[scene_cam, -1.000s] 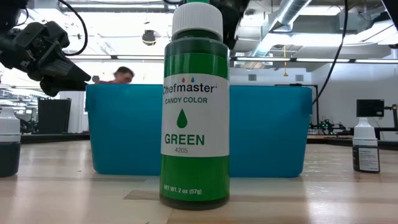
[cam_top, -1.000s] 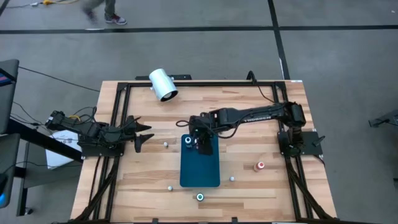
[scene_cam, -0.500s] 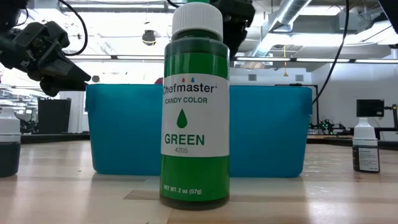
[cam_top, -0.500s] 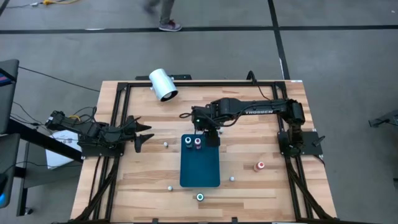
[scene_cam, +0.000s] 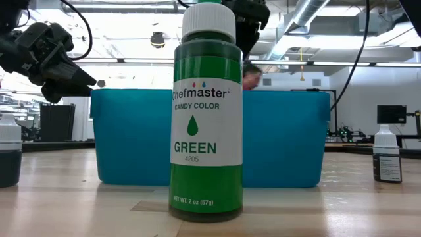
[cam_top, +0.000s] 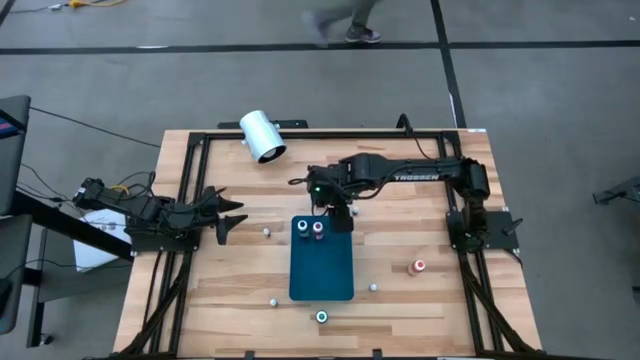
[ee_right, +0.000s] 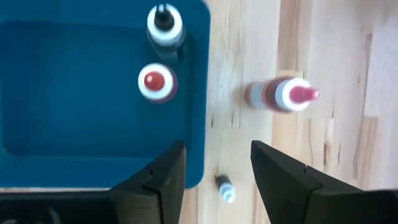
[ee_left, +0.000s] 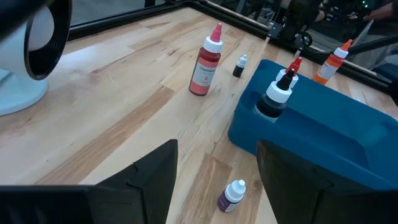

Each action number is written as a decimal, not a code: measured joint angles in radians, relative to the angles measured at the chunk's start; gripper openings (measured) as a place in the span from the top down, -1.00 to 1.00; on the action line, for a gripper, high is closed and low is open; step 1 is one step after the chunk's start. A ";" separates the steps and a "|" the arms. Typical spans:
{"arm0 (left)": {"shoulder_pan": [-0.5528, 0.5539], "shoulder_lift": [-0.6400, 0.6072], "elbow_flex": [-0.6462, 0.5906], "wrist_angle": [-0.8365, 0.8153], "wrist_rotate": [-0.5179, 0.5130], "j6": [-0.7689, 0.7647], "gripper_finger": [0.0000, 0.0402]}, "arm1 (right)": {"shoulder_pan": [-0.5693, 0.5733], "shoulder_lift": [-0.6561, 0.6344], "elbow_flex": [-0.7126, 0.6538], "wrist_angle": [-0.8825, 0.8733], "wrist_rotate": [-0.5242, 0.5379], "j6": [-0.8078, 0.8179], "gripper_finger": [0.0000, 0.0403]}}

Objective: Pick & Place food coloring
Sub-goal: Put the large pink food coloring bottle into the blue bin

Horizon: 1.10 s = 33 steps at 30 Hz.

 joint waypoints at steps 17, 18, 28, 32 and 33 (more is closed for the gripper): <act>0.000 0.000 0.000 0.000 0.000 -0.008 -0.04 | -0.148 0.000 0.000 0.102 -0.003 -0.140 0.07; 0.000 0.000 0.000 0.000 0.000 -0.009 -0.04 | -0.154 0.000 0.000 0.104 -0.006 -0.140 0.06; 0.000 0.000 0.000 0.000 0.000 -0.009 -0.04 | -0.154 0.009 -0.001 0.131 -0.082 -0.156 0.05; 0.000 0.000 0.000 0.000 0.000 -0.012 -0.04 | -0.151 0.010 -0.002 0.144 -0.085 -0.168 0.03; 0.000 0.000 0.000 0.001 0.000 -0.013 -0.04 | -0.151 0.009 -0.007 0.153 -0.086 -0.174 0.03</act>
